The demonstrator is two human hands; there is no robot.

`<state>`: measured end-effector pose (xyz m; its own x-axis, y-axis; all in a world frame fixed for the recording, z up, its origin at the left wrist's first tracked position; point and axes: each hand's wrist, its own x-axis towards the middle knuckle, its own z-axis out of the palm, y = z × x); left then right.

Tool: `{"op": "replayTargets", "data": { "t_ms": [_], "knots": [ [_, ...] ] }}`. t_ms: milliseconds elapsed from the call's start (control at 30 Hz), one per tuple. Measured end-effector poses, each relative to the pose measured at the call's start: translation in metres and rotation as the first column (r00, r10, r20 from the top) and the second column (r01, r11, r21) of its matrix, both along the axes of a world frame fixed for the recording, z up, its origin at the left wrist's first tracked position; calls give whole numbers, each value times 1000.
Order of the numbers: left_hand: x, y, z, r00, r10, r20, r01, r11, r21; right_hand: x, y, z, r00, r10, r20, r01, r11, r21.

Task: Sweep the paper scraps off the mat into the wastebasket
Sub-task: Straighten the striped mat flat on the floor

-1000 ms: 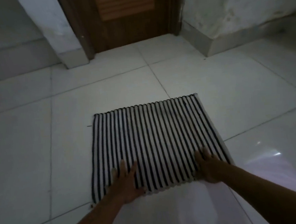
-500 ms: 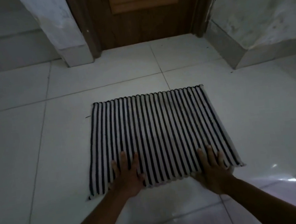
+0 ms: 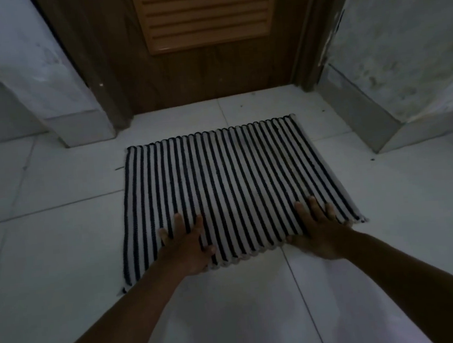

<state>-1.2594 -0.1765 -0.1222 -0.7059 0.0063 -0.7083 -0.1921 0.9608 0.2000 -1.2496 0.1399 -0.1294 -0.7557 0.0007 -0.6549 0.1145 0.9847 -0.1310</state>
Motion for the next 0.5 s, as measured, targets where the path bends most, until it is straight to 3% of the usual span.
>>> {"op": "replayTargets", "data": {
  "t_ms": [67, 133, 200, 300, 500],
  "knots": [
    [-17, 2, -1, 984, 45, -173, -34, 997, 66, -16, 0, 0, 989, -36, -143, 42, 998, 36],
    [-18, 5, -5, 871, 159, -464, -57, 972, 227, -20, -9, -1, 916, -88, -392, 113, 993, 41],
    [-8, 7, -13, 776, 188, -602, -41, 968, 249, -15, -24, -6, 866, -74, -495, 76, 997, -17],
    [3, 2, -34, 900, -16, -436, 21, 1000, 8, -10, -40, -18, 915, -21, -404, 20, 1000, -7],
    [-29, -4, -35, 954, -78, -289, 85, 996, 11, -47, -30, -22, 942, 29, -334, 9, 994, 111]
  ]
}}
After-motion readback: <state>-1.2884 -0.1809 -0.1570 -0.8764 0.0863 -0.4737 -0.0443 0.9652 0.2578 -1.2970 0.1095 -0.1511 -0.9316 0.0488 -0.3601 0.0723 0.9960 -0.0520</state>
